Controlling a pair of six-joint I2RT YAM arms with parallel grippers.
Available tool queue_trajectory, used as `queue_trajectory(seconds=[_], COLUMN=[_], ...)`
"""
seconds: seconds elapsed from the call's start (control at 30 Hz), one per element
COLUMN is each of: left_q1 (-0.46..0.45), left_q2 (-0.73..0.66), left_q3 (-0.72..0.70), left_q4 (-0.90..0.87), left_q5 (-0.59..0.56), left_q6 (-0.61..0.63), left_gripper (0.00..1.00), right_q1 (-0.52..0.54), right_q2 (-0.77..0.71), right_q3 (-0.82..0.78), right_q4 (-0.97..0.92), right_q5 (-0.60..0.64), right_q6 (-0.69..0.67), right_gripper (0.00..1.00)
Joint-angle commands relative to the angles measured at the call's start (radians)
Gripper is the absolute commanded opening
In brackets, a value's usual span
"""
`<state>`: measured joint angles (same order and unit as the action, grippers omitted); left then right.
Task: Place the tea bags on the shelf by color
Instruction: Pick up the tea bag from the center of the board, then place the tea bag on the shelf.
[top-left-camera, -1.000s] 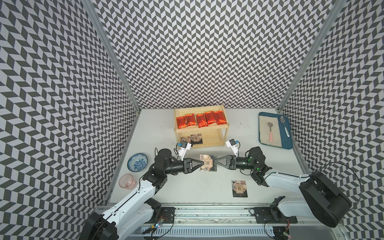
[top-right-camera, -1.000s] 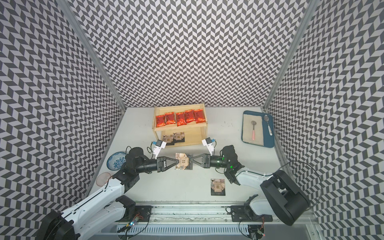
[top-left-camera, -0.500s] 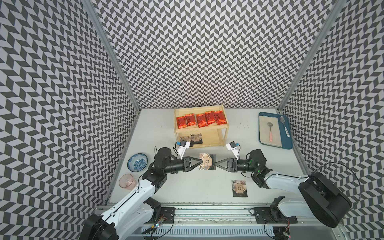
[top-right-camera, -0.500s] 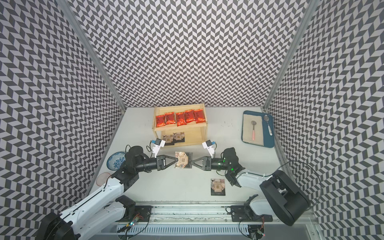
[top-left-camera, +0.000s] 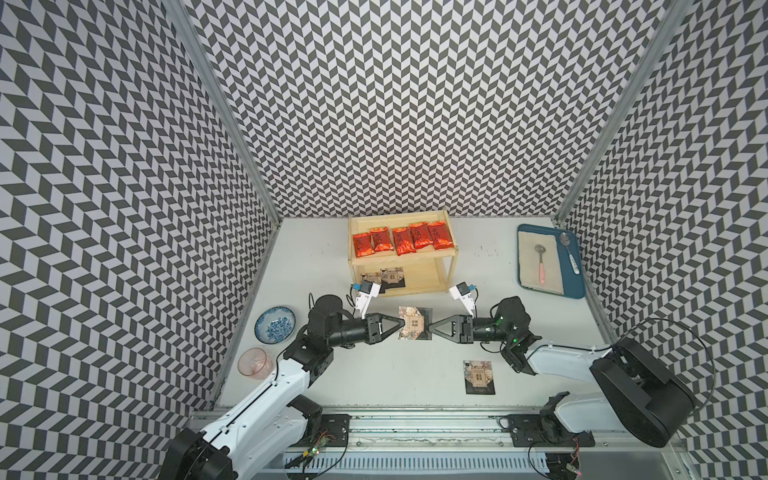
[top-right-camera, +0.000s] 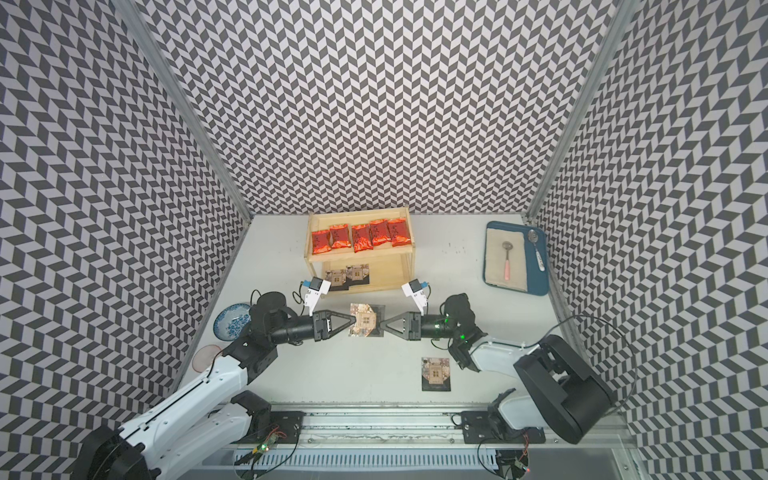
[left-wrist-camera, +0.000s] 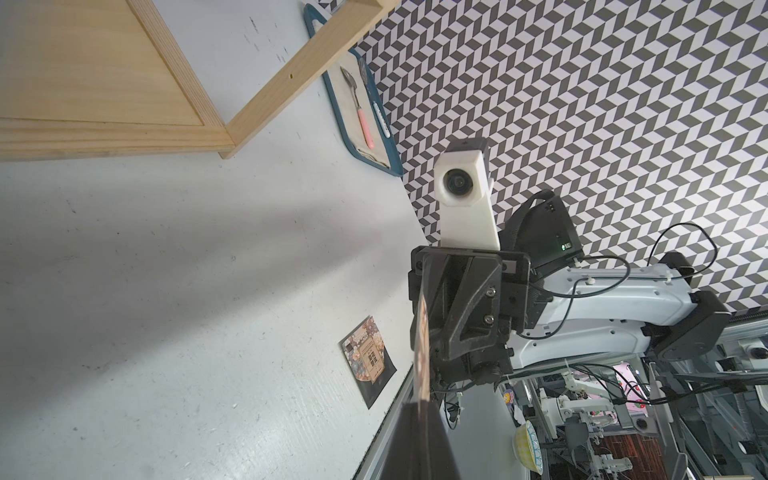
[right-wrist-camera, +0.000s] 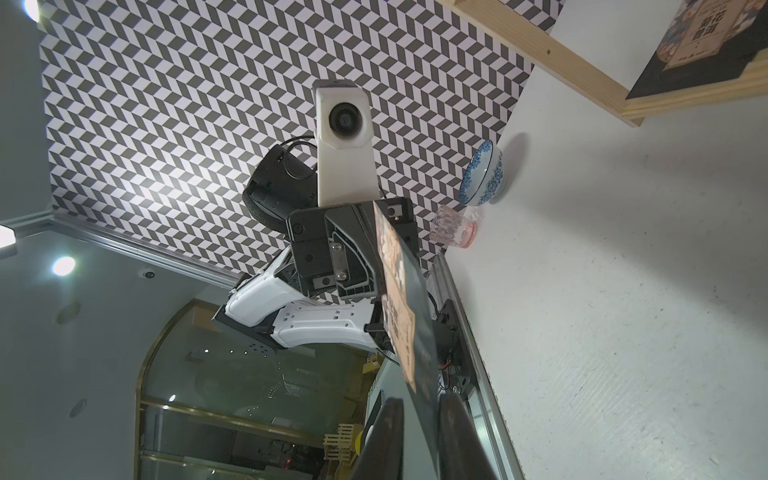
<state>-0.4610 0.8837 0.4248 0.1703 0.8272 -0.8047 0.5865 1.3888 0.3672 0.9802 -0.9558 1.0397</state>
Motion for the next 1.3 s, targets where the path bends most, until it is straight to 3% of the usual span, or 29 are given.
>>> queue_trajectory(seconds=[0.0,0.23,0.37,0.4,0.47,0.57,0.67,0.77,1.0,1.27], left_q1=[0.006,0.006,0.007,0.007,0.014,0.039,0.067,0.085,0.123,0.144], left_q2=[-0.016,-0.015,-0.013,-0.013,-0.013,-0.005,0.015,0.050,0.076,0.048], left_q3=[-0.008,-0.012,0.002,0.021,0.076,0.154,0.212,0.263,0.338,0.316], left_q4=[0.009,0.012,-0.016,-0.053,-0.181,-0.341,-0.439,-0.507,-0.598,-0.598], left_q5=[0.010,0.010,-0.005,-0.015,-0.084,-0.210,-0.337,-0.407,-0.542,-0.561], left_q6=[0.005,0.004,0.026,0.053,0.129,0.215,0.244,0.262,0.297,0.321], left_gripper=[0.00,0.00,0.00,0.05,0.38,0.70,0.81,0.83,0.83,0.82], right_q1=[0.003,0.004,0.004,0.003,0.003,0.002,0.004,0.018,0.068,0.088], right_q2=[0.017,0.021,0.013,0.007,-0.005,-0.003,0.025,0.044,0.042,0.089], right_q3=[0.026,0.018,0.015,0.013,0.015,0.007,-0.030,-0.061,-0.067,-0.033], right_q4=[0.084,0.095,0.068,0.056,0.006,-0.025,0.083,0.168,0.151,0.125], right_q5=[-0.021,-0.027,-0.020,-0.011,0.032,0.137,0.263,0.397,0.705,0.980], right_q6=[0.006,0.017,0.009,0.003,-0.019,0.001,0.113,0.190,0.259,0.327], right_gripper=[0.17,0.00,0.00,0.00,0.00,0.00,0.00,0.00,0.00,0.00])
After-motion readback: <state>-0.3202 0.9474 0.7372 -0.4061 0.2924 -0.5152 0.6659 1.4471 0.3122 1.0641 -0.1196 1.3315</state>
